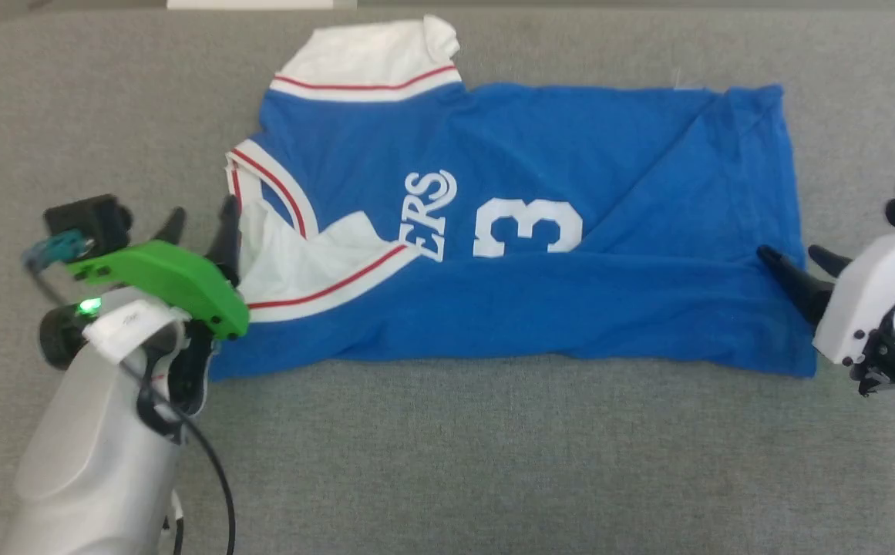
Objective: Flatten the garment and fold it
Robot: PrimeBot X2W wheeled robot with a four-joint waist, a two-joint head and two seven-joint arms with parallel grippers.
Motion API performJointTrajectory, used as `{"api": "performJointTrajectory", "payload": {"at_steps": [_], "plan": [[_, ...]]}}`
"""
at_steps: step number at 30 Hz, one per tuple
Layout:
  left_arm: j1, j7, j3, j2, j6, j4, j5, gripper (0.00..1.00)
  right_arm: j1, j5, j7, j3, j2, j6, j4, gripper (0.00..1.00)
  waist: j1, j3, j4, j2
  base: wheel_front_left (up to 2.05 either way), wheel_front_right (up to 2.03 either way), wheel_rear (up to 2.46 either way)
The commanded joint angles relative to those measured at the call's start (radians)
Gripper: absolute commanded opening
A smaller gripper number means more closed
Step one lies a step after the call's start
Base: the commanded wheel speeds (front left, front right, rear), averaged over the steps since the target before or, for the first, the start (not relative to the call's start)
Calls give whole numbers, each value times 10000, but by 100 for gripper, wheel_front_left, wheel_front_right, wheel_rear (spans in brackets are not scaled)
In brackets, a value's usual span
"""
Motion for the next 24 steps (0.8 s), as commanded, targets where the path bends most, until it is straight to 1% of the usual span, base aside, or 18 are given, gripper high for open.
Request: {"api": "performJointTrajectory", "payload": {"at_steps": [1,5,9,13,16,19,24], "plan": [[295,-449,141,116,82,-239,71,100,222,96,-404,-138,123,-11,-111,100,-1,-794,-26,0,0,0,0],[1135,-1631,277,274,86,-1016,432,100,860,164,-1750,-548,408,-11,-473,100,-1,-1440,-7,0,0,0,0],[2282,-2674,330,249,81,-1626,630,100,1724,-47,-3162,-890,553,-11,-912,100,-1,-1975,56,0,0,0,0],[3437,-3163,381,129,191,-1950,687,100,2742,-337,-4113,-1114,729,-11,-1238,100,-1,-2363,123,0,0,0,0],[4113,-3326,435,-25,302,-2152,677,100,3424,-493,-4495,-1302,923,-11,-1408,100,-1,-2546,175,0,0,0,0],[4593,-3412,464,-105,364,-2256,709,100,4012,-572,-4614,-1403,1169,-11,-1567,100,-1,-2646,210,0,0,0,0],[4950,-3421,413,-45,513,-2333,869,100,4412,-648,-4652,-1452,1448,-11,-1712,100,-1,-2704,148,0,0,0,0]]}}
